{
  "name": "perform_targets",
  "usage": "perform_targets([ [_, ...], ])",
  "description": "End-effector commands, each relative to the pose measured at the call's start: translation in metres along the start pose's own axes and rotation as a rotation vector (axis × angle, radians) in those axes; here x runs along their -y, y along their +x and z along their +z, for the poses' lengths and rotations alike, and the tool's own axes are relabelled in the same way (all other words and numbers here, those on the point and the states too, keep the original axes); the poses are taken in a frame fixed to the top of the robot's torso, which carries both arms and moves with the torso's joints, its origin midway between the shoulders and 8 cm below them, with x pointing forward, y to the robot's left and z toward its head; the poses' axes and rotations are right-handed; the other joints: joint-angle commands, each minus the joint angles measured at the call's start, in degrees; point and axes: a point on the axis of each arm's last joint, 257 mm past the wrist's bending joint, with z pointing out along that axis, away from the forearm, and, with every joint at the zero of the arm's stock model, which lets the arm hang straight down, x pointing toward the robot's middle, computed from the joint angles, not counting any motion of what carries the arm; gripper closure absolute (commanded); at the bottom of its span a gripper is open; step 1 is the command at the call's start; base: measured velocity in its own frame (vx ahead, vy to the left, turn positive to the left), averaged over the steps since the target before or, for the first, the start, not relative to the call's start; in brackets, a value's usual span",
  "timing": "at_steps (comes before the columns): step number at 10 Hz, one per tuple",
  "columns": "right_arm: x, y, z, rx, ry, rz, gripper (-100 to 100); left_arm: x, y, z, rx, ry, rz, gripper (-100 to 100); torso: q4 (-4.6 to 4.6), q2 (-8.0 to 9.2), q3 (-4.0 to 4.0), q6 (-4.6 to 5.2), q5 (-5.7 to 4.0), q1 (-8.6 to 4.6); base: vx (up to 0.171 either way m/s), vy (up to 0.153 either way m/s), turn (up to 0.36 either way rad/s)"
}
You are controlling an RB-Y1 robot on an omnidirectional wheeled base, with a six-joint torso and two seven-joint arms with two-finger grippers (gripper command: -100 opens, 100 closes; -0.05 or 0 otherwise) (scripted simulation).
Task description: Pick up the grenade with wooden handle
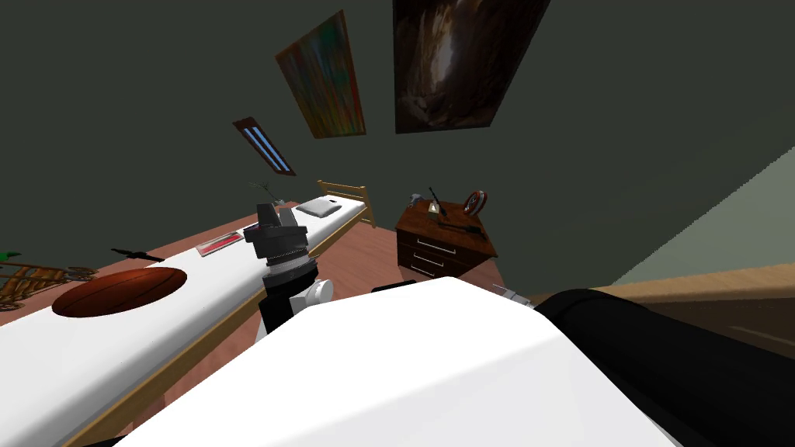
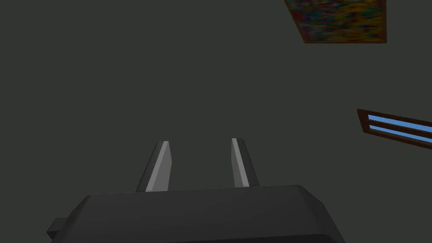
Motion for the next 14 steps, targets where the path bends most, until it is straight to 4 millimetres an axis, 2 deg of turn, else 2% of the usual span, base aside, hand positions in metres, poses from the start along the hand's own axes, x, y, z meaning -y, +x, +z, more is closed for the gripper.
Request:
perform_targets([
  [1, 0.016, 0.015, -0.019, -0.064, 0.031, -0.034, -100, 0.0, 0.0, 0.0, 0.0, 0.0, 0.0, 0, 0.0, 0.0, 0.0, 0.0, 0.0, 0.0, 0.08, 0.087, 0.1],
  [2, 0.016, 0.015, -0.019, -0.064, 0.031, -0.034, -100, 0.0, 0.0, 0.0, 0.0, 0.0, 0.0, 0, 0.0, 0.06, 0.02, 0.07, 0.01, -0.01, 0.019, 0.035, -0.032],
  [3, 0.031, 0.029, -0.044, -0.143, 0.039, -0.095, -100, 0.0, 0.0, 0.0, 0.0, 0.0, 0.0, 0, 0.04, 0.23, 0.12, 0.06, -0.04, -0.17, 0.048, 0.076, 0.262],
  [4, 0.039, 0.035, -0.052, -0.162, 0.06, -0.093, -100, 0.0, 0.0, 0.0, 0.0, 0.0, 0.0, 0, 0.04, 0.16, 0.09, -0.02, -0.01, -0.09, 0.062, 0.073, 0.148],
  [5, 0.05, 0.044, -0.075, -0.232, 0.059, -0.152, -100, 0.0, 0.0, 0.0, 0.0, 0.0, 0.0, 0, 0.03, 0.15, 0.08, 0.07, -0.01, -0.07, 0.091, 0.077, 0.218],
  [7, 0.06, 0.051, -0.086, -0.257, 0.087, -0.151, -100, 0.0, 0.0, 0.0, 0.0, 0.0, 0.0, 0, 0.0, 0.02, 0.0, 0.05, -0.01, -0.1, 0.071, 0.042, 0.072],
  [8, 0.072, 0.057, -0.109, -0.326, 0.086, -0.206, -100, 0.0, 0.0, 0.0, 0.0, 0.0, 0.0, 0, 0.03, 0.17, 0.08, 0.09, -0.04, -0.19, 0.054, 0.061, 0.227],
  [9, 0.076, 0.06, -0.115, -0.338, 0.099, -0.206, -100, 0.0, 0.0, 0.0, 0.0, 0.0, 0.0, 0, 0.03, 0.15, 0.08, 0.0, -0.02, -0.11, 0.073, 0.052, 0.148],
  [10, 0.093, 0.068, -0.146, -0.42, 0.116, -0.258, -100, 0.0, 0.0, 0.0, 0.0, 0.0, 0.0, 0, 0.02, 0.11, 0.06, 0.05, -0.03, -0.14, 0.114, 0.062, 0.243],
  [11, 0.099, 0.071, -0.154, -0.437, 0.134, -0.257, -100, 0.0, 0.0, 0.0, 0.0, 0.0, 0.0, 0, -0.01, -0.02, -0.02, 0.0, -0.01, -0.11, 0.126, 0.038, 0.112],
  [12, 0.115, 0.076, -0.186, -0.517, 0.152, -0.304, -100, 0.0, 0.0, 0.0, 0.0, 0.0, 0.0, 0, -0.02, -0.07, -0.05, 0.06, -0.03, -0.15, 0.159, 0.048, 0.217],
  [13, 0.12, 0.068, -0.177, -0.497, 0.157, -0.314, -100, 0.0, 0.0, 0.0, 0.0, 0.0, 0.0, 0, -0.05, -0.21, -0.12, -0.02, -0.04, -0.16, 0.112, 0.038, 0.132],
  [14, 0.116, 0.076, -0.187, -0.52, 0.155, -0.304, -100, 0.0, 0.0, 0.0, 0.0, 0.0, 0.0, 0, -0.03, -0.1, -0.07, 0.05, -0.02, -0.15, 0.032, 0.016, -0.005],
])
